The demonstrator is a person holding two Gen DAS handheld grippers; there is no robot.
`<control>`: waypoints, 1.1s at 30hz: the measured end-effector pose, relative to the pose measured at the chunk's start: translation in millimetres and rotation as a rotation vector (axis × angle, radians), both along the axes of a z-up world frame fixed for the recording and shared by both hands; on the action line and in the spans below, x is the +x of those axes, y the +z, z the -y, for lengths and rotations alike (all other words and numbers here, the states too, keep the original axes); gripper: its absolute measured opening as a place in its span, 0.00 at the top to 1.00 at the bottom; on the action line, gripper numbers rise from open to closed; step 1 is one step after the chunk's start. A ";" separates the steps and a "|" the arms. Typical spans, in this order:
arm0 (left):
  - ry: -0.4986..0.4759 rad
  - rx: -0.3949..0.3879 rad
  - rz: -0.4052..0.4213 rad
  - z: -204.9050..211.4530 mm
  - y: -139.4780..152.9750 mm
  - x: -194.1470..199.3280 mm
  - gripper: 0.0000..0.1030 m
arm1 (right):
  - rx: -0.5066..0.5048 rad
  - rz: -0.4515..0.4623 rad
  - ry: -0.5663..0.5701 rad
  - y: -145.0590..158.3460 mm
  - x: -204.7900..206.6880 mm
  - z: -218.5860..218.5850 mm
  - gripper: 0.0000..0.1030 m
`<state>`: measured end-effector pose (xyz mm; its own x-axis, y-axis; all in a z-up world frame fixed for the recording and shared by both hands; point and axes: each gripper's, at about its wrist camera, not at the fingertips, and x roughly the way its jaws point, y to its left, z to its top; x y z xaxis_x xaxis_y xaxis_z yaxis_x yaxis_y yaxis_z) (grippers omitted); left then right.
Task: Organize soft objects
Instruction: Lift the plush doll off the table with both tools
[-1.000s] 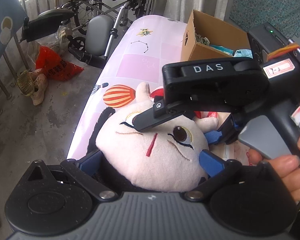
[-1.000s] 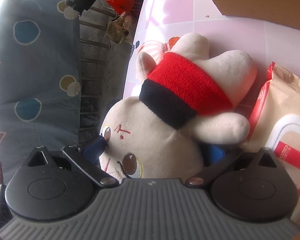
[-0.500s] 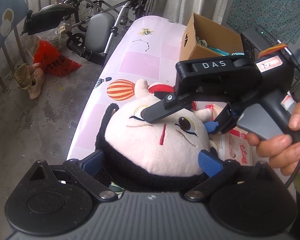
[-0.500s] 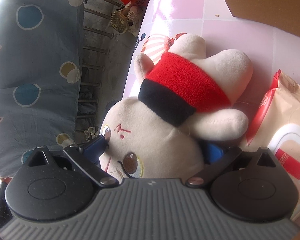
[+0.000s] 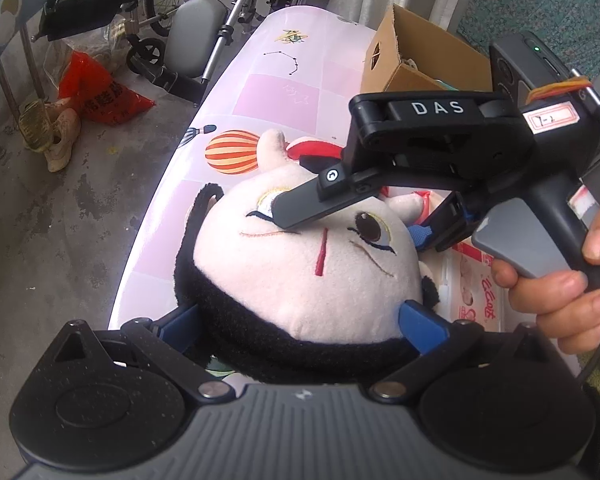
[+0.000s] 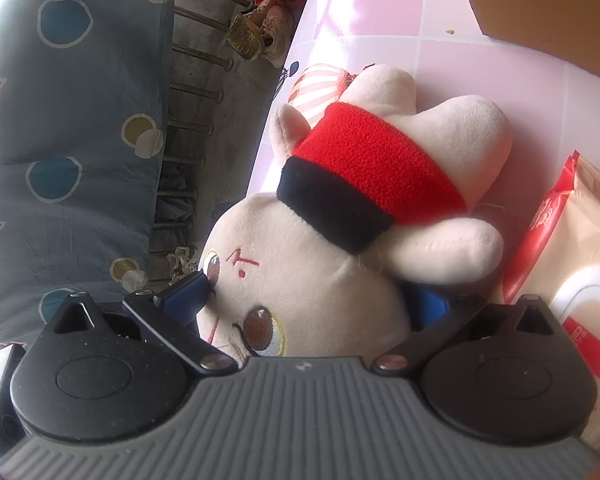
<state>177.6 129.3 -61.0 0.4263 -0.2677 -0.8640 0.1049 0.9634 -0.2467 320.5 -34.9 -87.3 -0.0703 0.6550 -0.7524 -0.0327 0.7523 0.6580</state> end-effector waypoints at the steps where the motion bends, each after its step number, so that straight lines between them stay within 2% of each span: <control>1: 0.004 0.001 -0.001 0.9 -0.2 0.2 0.00 | 0.004 0.010 0.000 0.6 -1.9 1.6 0.00; 10: 0.032 0.025 0.005 10.5 11.0 -11.7 0.00 | 0.044 0.031 -0.014 13.2 -13.9 13.0 0.07; 22: 0.063 0.051 0.061 16.4 38.4 -41.0 0.00 | 0.103 0.040 0.008 33.5 -29.3 18.8 0.07; 33: 0.078 0.060 0.068 18.5 49.8 -60.2 0.00 | 0.127 0.022 0.019 42.1 -53.0 20.7 0.07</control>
<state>117.4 110.8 -11.2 0.5024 -0.1807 -0.8456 0.0441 0.9820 -0.1837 267.5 -55.6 -45.1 -0.0684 0.7438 -0.6649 -0.0618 0.6620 0.7469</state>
